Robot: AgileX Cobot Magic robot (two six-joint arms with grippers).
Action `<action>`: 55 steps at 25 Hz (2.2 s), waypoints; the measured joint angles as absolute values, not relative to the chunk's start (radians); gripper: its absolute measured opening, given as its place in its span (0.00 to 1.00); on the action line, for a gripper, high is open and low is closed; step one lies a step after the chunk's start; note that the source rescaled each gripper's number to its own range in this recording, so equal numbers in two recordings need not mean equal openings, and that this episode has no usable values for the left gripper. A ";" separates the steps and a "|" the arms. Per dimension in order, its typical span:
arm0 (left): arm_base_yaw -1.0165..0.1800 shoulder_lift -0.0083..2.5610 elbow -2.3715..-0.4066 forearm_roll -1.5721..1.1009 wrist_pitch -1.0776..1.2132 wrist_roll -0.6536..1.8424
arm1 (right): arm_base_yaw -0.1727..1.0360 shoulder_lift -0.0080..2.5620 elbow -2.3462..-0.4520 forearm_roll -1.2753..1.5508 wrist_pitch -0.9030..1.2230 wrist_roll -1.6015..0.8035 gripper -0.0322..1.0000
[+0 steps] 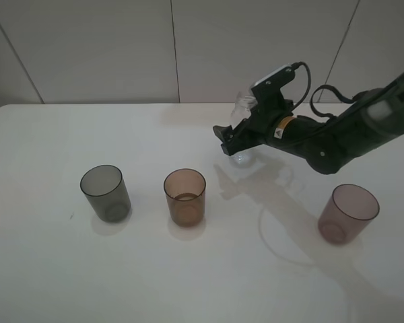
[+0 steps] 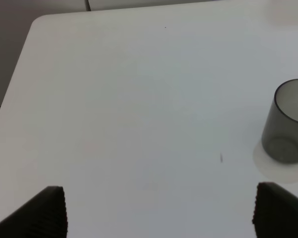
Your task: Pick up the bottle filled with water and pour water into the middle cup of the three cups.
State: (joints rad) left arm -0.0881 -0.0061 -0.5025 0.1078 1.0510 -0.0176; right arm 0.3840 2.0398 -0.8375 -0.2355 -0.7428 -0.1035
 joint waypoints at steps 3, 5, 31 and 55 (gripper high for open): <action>-0.088 -0.006 -0.503 0.108 1.051 -0.018 | 0.384 1.979 -0.837 -0.236 -0.737 -0.104 1.00; -0.088 -0.006 -0.503 0.108 1.051 -0.018 | 0.384 1.932 -0.836 -0.236 -0.721 -0.104 1.00; -0.088 -0.006 -0.503 0.108 1.051 -0.018 | 0.136 0.906 -0.835 -0.117 0.780 0.165 1.00; -0.088 -0.006 -0.503 0.108 1.051 -0.018 | 0.136 0.062 -0.613 -0.115 1.088 0.142 1.00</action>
